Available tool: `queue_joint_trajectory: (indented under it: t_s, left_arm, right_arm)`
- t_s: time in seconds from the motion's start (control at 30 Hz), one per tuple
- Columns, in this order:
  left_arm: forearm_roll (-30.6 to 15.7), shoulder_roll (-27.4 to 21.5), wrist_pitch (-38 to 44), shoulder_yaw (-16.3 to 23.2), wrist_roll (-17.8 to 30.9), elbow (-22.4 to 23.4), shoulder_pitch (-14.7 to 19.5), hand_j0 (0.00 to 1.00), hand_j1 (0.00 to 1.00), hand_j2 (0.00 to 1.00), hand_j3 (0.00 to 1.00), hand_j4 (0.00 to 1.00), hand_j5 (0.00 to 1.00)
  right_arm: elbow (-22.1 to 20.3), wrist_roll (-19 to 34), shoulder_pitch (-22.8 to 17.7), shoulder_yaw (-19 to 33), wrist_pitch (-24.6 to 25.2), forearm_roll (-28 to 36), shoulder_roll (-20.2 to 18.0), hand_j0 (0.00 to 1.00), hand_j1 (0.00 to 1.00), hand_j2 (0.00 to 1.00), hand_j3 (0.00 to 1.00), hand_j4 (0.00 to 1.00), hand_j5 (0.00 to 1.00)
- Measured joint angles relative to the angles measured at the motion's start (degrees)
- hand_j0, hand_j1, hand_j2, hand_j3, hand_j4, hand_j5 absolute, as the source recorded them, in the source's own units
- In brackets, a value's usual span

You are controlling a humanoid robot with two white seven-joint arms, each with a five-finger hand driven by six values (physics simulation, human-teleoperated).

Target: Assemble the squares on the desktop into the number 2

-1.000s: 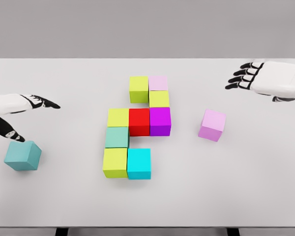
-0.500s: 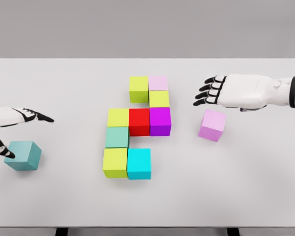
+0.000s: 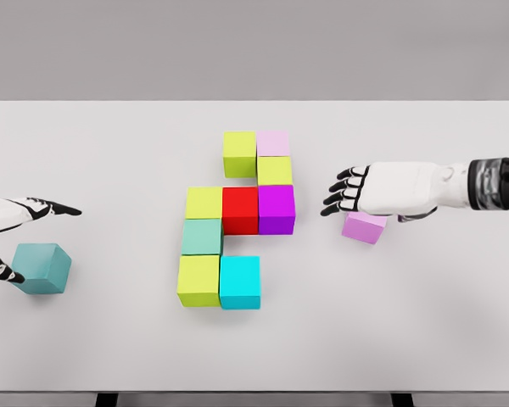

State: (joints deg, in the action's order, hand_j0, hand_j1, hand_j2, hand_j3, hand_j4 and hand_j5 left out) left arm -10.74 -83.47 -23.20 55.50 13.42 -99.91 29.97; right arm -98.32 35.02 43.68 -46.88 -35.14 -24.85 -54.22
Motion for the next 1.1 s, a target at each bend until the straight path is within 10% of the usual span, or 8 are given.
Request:
queue_joint_trajectory:
  t_s: [0.73, 0.9, 1.1]
  left_arm:
    - [5.20, 3.48, 0.66, 5.09, -3.73, 3.82, -1.23, 1.00, 1.00, 1.00, 1.00, 1.00, 1.00]
    - [5.40, 3.63, 0.38, 5.70, -4.21, 3.87, -1.24, 0.55, 0.55, 0.55, 0.55, 0.55, 0.55]
    - [5.04, 4.15, 0.09, 6.25, -5.62, 3.96, -1.23, 0.37, 0.37, 0.37, 0.37, 0.37, 0.37]
  right_arm:
    - [7.18, 0.00, 0.70, -2.62, 0.01, -4.90, 3.33, 1.00, 1.00, 1.00, 1.00, 1.00, 1.00]
    - [8.37, 0.00, 0.79, -2.93, 0.01, -6.07, 3.83, 1.00, 1.00, 1.00, 1.00, 1.00, 1.00]
    - [8.71, 0.00, 0.70, -3.83, 0.01, -6.35, 4.31, 1.00, 1.00, 1.00, 1.00, 1.00, 1.00]
